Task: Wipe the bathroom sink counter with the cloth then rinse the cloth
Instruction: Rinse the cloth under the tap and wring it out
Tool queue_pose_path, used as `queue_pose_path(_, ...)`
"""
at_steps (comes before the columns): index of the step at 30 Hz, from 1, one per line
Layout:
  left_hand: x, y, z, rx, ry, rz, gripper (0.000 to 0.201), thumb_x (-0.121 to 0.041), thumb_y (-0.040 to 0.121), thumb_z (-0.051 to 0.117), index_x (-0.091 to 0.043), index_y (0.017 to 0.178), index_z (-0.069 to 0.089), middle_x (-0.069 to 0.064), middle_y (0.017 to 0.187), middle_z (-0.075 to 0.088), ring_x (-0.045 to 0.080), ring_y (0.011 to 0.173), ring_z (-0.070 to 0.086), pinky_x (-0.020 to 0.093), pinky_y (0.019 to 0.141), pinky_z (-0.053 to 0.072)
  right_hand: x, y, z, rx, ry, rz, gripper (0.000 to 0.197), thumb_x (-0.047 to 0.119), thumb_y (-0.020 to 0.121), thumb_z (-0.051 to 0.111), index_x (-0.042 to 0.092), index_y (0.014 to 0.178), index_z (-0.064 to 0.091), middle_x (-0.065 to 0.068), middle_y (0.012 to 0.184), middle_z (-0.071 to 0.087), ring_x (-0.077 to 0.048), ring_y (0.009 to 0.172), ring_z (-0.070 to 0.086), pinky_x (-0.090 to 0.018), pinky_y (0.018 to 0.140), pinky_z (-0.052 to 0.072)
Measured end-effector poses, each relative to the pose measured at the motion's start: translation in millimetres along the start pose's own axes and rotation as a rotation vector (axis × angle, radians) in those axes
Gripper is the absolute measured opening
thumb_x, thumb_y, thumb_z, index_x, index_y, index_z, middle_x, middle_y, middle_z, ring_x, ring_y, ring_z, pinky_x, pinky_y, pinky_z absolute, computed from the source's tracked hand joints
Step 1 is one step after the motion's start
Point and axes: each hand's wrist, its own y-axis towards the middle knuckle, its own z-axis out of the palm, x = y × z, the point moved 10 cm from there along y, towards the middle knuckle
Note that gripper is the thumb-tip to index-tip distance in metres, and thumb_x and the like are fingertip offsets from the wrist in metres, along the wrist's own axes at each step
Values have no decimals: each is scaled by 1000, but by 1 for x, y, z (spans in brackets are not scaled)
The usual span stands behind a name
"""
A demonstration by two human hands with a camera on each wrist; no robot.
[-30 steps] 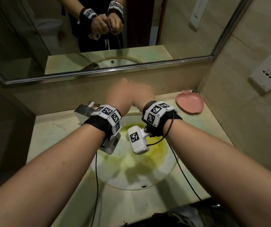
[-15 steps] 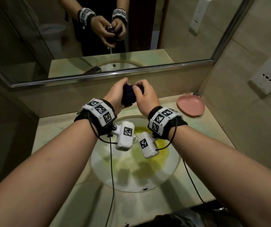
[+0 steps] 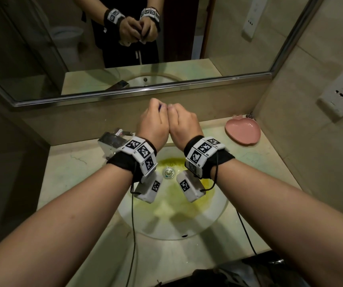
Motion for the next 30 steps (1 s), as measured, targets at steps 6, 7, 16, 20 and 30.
queue_pose_path(6, 4, -1, 3, 65, 127, 45, 30, -21, 101, 35, -9, 124, 50, 16, 106, 67, 34, 94, 61, 35, 77, 44, 8, 0, 12, 126, -208, -2, 40, 21, 101, 25, -1, 103, 58, -20, 102, 63, -34, 95, 58, -39, 81, 43)
queue_pose_path(7, 4, -1, 3, 76, 143, 53, 31, -21, 100, 35, -11, 125, 51, 16, 108, 67, 34, 96, 62, 35, 79, 45, 7, 1, 11, 134, -180, 23, 38, 19, 101, 28, -3, 102, 59, -22, 103, 63, -35, 96, 57, -40, 81, 42)
queue_pose_path(16, 6, -8, 15, 227, 344, 150, 39, -17, 98, 37, -15, 136, 45, 17, 119, 63, 37, 102, 60, 40, 86, 46, -36, 6, 39, 258, -25, 298, 30, 17, 99, 33, 15, 74, 48, -11, 91, 50, -19, 85, 44, -27, 75, 35)
queue_pose_path(20, 16, -4, 11, 230, 356, 105, 33, -26, 102, 31, -14, 130, 44, 15, 115, 63, 35, 99, 60, 35, 79, 42, -34, 6, 41, 198, 127, 278, 35, 22, 99, 33, 15, 67, 45, -15, 82, 54, -25, 69, 50, -29, 56, 39)
queue_pose_path(30, 59, 16, 27, 307, -243, -328, 31, -7, 91, 53, -12, 122, 54, 7, 105, 55, 16, 71, 55, 22, 45, 48, -44, 16, 14, 128, 224, 323, 23, 18, 99, 43, 6, 110, 60, -7, 94, 58, -19, 83, 54, -25, 71, 45)
